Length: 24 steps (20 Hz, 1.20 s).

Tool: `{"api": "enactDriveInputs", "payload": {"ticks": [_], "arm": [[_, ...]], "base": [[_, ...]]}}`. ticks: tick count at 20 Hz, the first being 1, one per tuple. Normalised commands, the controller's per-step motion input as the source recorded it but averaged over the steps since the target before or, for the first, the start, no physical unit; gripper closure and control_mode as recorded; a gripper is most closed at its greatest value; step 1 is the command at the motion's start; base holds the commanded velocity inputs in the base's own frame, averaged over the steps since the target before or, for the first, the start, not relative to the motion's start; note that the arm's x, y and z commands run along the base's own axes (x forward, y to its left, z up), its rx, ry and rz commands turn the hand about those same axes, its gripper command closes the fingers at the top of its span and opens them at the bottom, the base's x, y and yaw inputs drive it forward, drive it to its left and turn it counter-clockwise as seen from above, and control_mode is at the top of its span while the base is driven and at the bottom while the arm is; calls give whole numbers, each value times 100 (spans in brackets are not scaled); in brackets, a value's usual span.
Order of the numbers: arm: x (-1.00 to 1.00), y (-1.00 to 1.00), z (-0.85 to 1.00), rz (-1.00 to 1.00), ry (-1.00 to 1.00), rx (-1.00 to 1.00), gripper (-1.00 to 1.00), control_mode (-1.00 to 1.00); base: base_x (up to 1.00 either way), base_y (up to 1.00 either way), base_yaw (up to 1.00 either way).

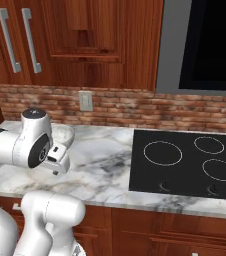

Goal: Pick the cup and bowl from the counter and place them on the counter next to the sink.

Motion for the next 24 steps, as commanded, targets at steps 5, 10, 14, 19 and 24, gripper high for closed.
{"api": "enactDriveInputs", "payload": {"ticks": [5,10,14,19,24], "arm": [[70,49,0,-9,-7,0,-100,-100],[64,20,0,-9,-2,0,-100,-100],[68,0,0,-7,0,0,-100,-100],[52,0,0,-6,0,0,-100,-100],[34,-1,-1,0,0,1,-100,-100]], "base": [[0,0,0],[0,0,0],[0,0,0],[0,0,0],[0,0,0]]}}
